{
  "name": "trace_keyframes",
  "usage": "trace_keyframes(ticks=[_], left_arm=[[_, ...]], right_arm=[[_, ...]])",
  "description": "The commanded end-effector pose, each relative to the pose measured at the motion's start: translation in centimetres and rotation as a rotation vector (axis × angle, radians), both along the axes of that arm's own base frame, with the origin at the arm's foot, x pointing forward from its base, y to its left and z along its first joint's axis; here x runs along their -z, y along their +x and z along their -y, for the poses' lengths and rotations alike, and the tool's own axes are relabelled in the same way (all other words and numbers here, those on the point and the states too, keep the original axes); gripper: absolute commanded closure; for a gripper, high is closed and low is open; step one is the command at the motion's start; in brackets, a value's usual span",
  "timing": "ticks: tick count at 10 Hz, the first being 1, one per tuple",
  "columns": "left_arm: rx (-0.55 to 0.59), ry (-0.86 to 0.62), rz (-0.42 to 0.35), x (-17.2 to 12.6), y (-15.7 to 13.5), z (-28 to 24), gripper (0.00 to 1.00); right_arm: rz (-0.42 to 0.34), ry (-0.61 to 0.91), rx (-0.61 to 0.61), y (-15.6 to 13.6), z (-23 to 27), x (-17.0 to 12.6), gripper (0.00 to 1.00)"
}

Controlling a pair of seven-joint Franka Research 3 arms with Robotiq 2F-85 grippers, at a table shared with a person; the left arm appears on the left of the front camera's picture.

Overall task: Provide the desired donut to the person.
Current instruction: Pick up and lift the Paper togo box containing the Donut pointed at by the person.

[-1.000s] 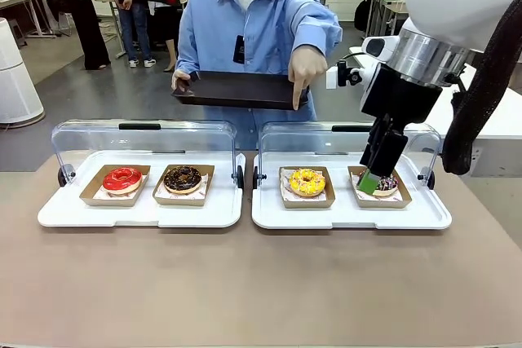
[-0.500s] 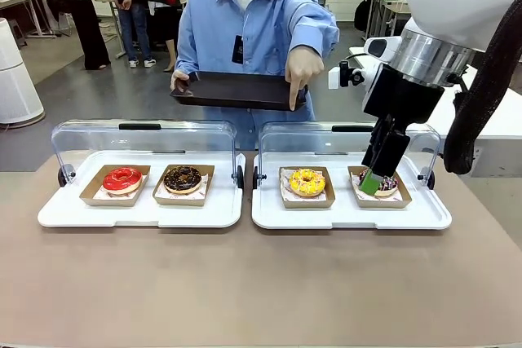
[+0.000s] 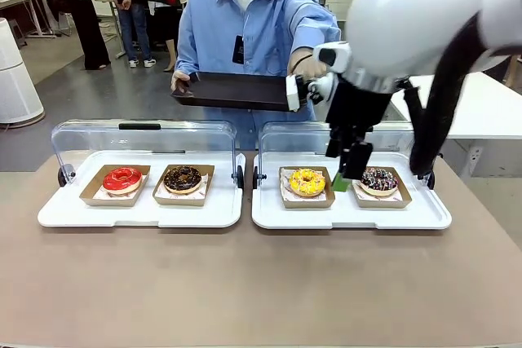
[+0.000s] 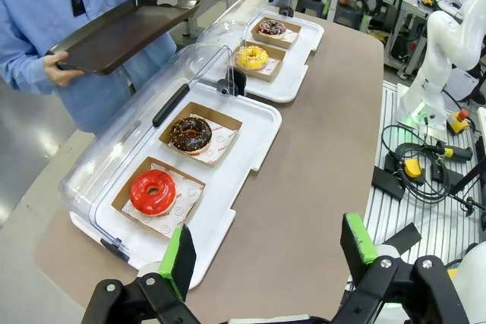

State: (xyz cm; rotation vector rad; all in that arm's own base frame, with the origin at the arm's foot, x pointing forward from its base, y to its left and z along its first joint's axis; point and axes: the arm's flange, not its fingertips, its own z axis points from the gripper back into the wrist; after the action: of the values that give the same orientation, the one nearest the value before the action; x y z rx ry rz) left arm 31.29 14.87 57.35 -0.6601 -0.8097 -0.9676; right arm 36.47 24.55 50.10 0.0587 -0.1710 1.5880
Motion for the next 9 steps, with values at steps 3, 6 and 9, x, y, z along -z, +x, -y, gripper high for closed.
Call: trace_keyframes(ticks=[3, 6, 9], left_arm=[[-0.003, -0.014, -0.004, -0.2, 0.0, 0.0, 0.0], [-0.003, -0.014, -0.004, -0.2, 0.0, 0.0, 0.0], [-0.003, -0.014, -0.004, -0.2, 0.0, 0.0, 0.0]], right_arm=[[0.045, -0.044, -0.166, 4.8, -0.7, 6.5, 0.0], [-0.046, 0.053, -0.081, 6.2, -0.3, 9.0, 0.0], [0.019, -0.022, -0.138, 5.7, -0.8, 8.6, 0.0]])
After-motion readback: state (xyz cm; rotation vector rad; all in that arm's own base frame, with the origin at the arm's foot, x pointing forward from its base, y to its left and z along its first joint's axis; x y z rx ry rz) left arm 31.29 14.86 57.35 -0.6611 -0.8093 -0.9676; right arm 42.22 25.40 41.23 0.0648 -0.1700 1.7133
